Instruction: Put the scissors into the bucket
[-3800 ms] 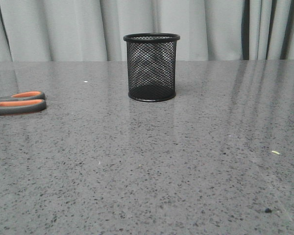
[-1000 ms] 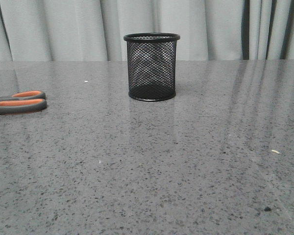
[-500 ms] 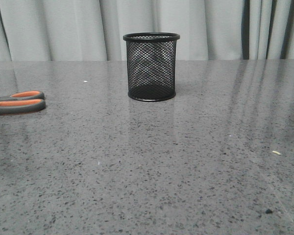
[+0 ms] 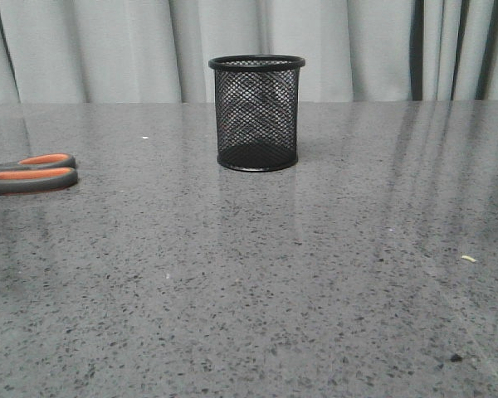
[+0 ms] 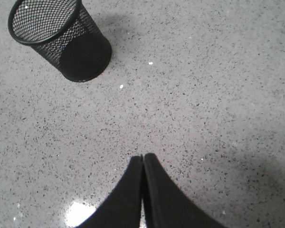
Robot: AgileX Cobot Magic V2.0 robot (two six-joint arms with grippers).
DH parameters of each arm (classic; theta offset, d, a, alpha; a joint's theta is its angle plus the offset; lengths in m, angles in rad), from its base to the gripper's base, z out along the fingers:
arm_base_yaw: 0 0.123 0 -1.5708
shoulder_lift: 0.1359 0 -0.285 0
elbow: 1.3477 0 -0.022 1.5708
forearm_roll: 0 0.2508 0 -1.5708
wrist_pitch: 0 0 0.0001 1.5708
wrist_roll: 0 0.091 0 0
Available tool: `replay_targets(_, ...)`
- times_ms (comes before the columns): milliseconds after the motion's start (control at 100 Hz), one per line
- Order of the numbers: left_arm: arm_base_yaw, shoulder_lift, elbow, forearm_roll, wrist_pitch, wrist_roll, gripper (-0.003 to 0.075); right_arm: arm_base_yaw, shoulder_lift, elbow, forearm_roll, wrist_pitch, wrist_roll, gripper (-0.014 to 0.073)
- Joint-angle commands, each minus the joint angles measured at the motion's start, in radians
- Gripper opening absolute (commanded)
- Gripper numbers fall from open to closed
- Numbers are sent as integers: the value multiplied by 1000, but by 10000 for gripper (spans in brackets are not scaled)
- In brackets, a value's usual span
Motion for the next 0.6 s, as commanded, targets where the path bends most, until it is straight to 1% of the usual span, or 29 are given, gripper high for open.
replay_targets(0, -7, 51, -70, -28, 12, 37, -18, -4, 5, -49, 9, -17, -26, -17)
replay_targets(60, -7, 87, -99, -28, 47, 77, -12, -4, 16, -68, 8, 10, -31, 45)
replay_targets(100, -7, 117, -121, -28, 65, 88, 4, -4, 25, -84, 8, 28, -30, 117)
replay_targets(150, -7, 140, -145, -28, 80, 104, 50, -4, 35, -105, 8, 53, -32, 221)
replay_targets(160, -7, 147, -151, -28, 85, 108, 68, -4, 35, -108, 8, 59, -32, 253)
replay_targets(220, -7, 175, -174, -28, 100, 122, 158, -4, 44, -128, 8, 77, -32, 371)
replay_targets(230, -7, 181, -180, -28, 104, 125, 186, -4, 44, -130, 8, 80, -32, 395)
replay_targets(280, -7, 203, -197, -28, 111, 130, 298, -4, 44, -141, 8, 89, -32, 450)
replay_targets(340, -7, 226, -211, -28, 119, 133, 447, -4, 44, -146, 8, 94, -32, 460)
replay_targets(370, -7, 240, -218, -28, 122, 135, 496, -4, 44, -148, 8, 96, -32, 456)
replay_targets(410, -7, 254, -226, -28, 125, 140, 538, -4, 44, -148, 10, 96, -32, 456)
replay_targets(470, -7, 282, -240, -37, 155, 175, 542, -4, 44, -148, 15, 98, -32, 456)
replay_targets(590, -7, 343, -277, -37, 228, 267, 490, -1, 44, -148, 18, 98, -32, 456)
